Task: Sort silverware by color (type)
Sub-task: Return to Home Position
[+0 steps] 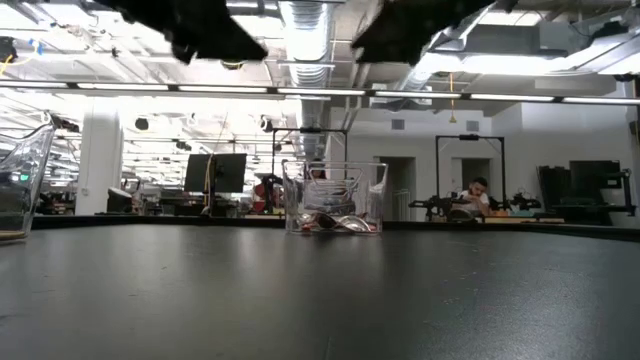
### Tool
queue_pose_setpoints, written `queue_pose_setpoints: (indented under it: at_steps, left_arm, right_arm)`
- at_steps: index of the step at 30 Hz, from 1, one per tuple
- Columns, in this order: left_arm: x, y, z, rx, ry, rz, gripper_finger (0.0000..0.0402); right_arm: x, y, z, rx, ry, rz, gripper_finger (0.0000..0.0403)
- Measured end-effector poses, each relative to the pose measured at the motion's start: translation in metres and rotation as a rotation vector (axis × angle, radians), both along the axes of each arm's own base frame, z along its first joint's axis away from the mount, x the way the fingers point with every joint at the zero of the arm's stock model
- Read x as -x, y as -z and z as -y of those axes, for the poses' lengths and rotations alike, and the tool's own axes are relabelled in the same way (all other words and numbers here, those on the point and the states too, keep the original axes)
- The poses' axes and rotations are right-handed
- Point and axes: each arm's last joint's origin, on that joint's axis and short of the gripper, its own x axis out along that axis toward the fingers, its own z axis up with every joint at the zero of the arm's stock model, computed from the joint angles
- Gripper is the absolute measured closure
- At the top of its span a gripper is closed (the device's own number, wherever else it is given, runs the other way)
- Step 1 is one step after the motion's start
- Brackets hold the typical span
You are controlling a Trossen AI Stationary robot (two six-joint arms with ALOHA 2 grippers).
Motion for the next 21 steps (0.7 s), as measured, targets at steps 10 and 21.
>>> queue_pose_setpoints:
  at_steps: [10,21]
  left_arm:
    - [0.05,0.029,-0.023,0.018,0.271,0.39,0.034]
    - [0.118,0.031,-0.044,0.002,0.206,0.541,0.035]
  right_arm:
    - [0.041,0.014,-0.035,-0.043,-0.144,0.301,0.0149]
    - [0.09,0.023,-0.037,-0.138,-0.133,0.397,0.0149]
